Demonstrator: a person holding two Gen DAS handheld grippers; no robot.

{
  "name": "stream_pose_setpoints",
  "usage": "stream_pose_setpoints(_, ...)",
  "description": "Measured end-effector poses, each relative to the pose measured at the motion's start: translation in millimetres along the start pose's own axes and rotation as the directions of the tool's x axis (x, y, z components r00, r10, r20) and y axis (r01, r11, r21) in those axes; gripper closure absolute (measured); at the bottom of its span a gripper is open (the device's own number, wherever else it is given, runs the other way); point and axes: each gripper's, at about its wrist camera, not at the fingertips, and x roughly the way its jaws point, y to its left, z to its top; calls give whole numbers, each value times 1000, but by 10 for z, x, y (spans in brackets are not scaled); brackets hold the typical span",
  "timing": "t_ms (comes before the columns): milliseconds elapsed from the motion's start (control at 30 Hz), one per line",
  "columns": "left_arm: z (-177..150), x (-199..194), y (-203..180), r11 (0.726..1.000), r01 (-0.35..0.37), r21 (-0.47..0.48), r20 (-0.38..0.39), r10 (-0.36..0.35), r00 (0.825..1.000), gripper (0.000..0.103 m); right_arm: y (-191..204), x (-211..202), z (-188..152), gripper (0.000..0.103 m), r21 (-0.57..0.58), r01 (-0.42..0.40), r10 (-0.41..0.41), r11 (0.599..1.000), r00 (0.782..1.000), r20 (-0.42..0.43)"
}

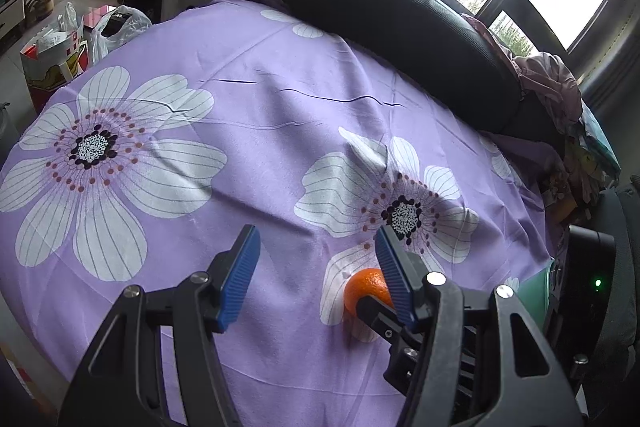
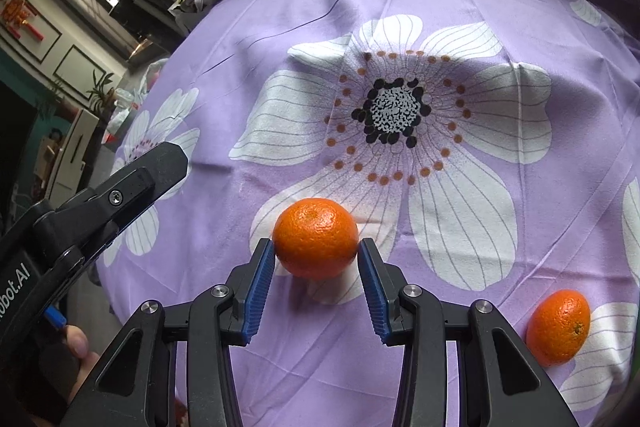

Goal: Organize fruits
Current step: 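Grasp the mandarin orange with the right tool and lift it, then carry the mandarin over the green bowl with the right tool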

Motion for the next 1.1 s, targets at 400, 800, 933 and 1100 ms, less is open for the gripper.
stream_pose_setpoints(400, -26, 27, -61, 1000, -2, 25, -12, 3, 1000, 43, -46, 102, -5, 60, 30, -67, 69, 997, 996, -48)
stream_pose_setpoints(800, -64, 13, -196, 996, 42, 75, -19, -41, 999, 43, -428, -259, 30, 59, 153, -76, 68, 985, 996, 55)
stream_pose_setpoints(933, -146, 16, -390, 985, 78, 151, -30, -75, 997, 43, -664, -473, 29, 59, 222, -101, 78, 970, 991, 110)
stream_pose_setpoints(1100, -325, 33, -746, 943, 157, 292, -63, -144, 987, 44, -917, -723, 13, 59, 287, -139, 87, 948, 979, 184)
